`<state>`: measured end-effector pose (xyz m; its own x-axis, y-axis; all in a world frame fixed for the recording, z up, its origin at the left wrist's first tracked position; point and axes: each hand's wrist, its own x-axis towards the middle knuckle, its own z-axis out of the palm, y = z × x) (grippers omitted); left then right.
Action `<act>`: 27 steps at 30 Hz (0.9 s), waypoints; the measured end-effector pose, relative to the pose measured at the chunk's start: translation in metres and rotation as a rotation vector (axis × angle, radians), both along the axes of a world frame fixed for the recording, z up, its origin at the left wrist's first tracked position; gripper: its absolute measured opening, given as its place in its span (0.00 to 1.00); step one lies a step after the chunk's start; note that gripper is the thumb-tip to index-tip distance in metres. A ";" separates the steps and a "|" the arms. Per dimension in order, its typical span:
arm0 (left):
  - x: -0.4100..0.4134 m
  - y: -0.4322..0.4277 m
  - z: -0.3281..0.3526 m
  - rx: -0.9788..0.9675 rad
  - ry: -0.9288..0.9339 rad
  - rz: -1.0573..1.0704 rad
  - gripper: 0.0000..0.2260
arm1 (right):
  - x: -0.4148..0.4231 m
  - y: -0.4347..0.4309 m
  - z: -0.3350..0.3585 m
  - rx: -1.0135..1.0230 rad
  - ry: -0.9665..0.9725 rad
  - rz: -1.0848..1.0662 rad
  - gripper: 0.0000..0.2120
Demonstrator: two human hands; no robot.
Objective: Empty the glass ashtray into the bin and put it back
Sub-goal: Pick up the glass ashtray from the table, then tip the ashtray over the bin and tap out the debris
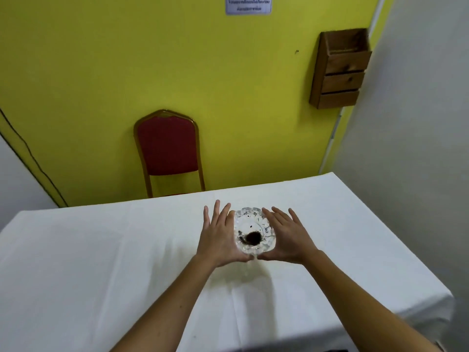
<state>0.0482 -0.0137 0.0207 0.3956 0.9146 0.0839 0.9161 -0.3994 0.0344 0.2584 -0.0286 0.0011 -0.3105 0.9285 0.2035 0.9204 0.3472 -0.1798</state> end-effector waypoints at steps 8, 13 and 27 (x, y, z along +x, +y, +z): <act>0.067 -0.056 0.012 0.033 -0.103 -0.238 0.57 | 0.058 -0.110 0.028 0.045 0.013 -0.259 0.56; 0.127 -0.096 0.016 0.030 -0.139 -0.413 0.56 | 0.105 -0.181 0.038 0.029 -0.011 -0.430 0.57; 0.320 -0.223 -0.020 -0.004 -0.134 -0.804 0.55 | 0.243 -0.368 0.012 -0.076 0.233 -0.760 0.58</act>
<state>0.3685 -0.2366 0.0006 0.9182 0.3556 0.1747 0.3373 -0.9329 0.1262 0.5017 -0.3962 0.0129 0.4557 0.8829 0.1133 0.8362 -0.3809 -0.3947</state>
